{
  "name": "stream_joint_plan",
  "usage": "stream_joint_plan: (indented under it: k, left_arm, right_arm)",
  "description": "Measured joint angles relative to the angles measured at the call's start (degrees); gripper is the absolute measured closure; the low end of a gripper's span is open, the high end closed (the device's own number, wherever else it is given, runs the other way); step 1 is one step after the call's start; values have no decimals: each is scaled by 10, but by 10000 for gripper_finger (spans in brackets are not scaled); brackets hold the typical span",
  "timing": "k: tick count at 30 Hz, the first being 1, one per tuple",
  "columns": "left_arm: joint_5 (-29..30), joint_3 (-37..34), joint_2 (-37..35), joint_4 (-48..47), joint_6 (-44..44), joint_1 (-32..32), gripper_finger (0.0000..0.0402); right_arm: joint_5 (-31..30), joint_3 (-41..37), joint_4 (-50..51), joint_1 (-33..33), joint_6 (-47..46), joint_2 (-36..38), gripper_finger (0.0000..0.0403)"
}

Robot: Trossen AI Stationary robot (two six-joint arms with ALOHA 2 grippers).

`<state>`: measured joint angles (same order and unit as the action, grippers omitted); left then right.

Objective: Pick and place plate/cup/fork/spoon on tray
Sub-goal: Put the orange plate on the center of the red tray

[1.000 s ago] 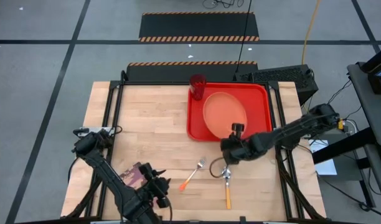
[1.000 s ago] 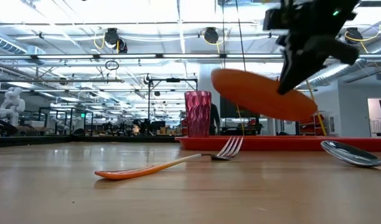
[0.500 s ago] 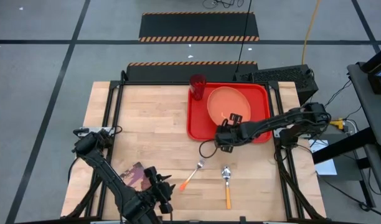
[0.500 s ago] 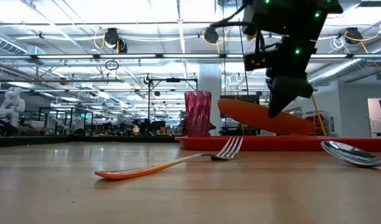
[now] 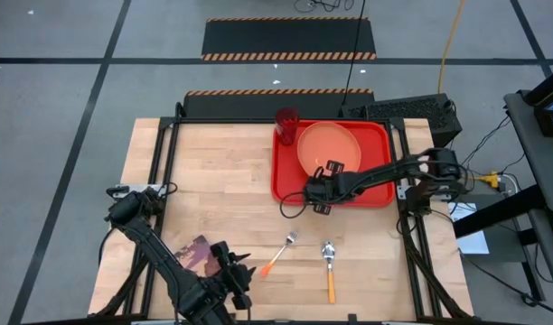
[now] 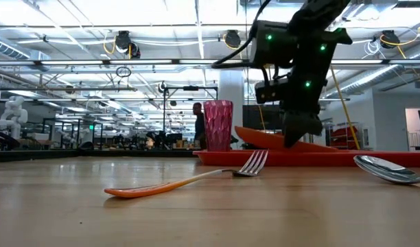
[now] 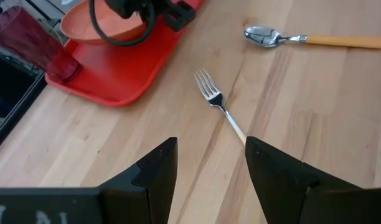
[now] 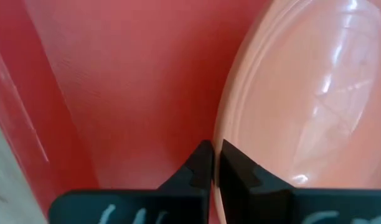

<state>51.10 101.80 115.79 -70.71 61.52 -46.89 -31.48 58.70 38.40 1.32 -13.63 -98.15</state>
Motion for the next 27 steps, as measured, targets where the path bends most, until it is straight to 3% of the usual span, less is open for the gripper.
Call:
stream_joint_plan:
  k: [21, 27]
  left_arm:
    - [5, 0, 0, 5, -11, 0, 210]
    - [5, 0, 0, 5, -11, 0, 210]
  right_arm:
    - [48, 0, -75, -1, 21, -9, 398]
    - [50, 0, -74, -1, 7, -9, 371]
